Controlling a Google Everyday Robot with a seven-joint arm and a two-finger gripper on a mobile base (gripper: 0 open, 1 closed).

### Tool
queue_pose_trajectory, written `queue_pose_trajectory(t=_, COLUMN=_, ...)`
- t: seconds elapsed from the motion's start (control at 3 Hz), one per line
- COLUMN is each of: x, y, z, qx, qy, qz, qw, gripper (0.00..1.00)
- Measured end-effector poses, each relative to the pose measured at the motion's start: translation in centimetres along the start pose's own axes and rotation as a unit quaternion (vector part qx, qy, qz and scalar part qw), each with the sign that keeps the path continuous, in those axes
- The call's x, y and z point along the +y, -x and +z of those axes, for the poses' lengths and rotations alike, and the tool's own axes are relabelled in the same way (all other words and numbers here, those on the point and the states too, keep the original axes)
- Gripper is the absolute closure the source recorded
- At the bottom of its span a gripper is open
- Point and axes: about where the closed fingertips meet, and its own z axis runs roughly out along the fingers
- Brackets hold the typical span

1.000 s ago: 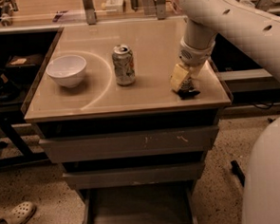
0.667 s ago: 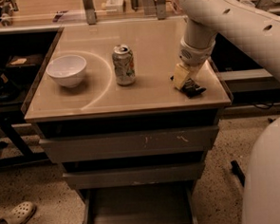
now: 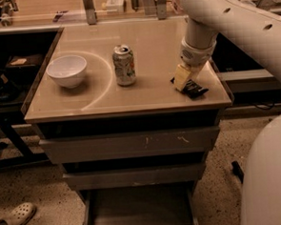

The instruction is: Place rxbar chocolate into bottom drawer

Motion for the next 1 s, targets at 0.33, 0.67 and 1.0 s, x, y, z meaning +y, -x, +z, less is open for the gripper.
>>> queue_pose_trajectory(t=0.33, x=-0.1, y=0.1, z=-0.6, qx=0.000, qy=0.000, qz=0.000, qw=1.0000, gripper=1.00)
queue_pose_trajectory(t=0.67, x=1.0, y=-1.5, z=-1.1, qx=-0.012, qy=-0.005, qz=0.005, qw=0.9999, gripper=1.00)
queue_pose_trajectory(t=1.0, x=3.6, y=-4.9, z=-4.0, qx=-0.057, qy=-0.019, qz=0.029, qw=0.9978, gripper=1.00)
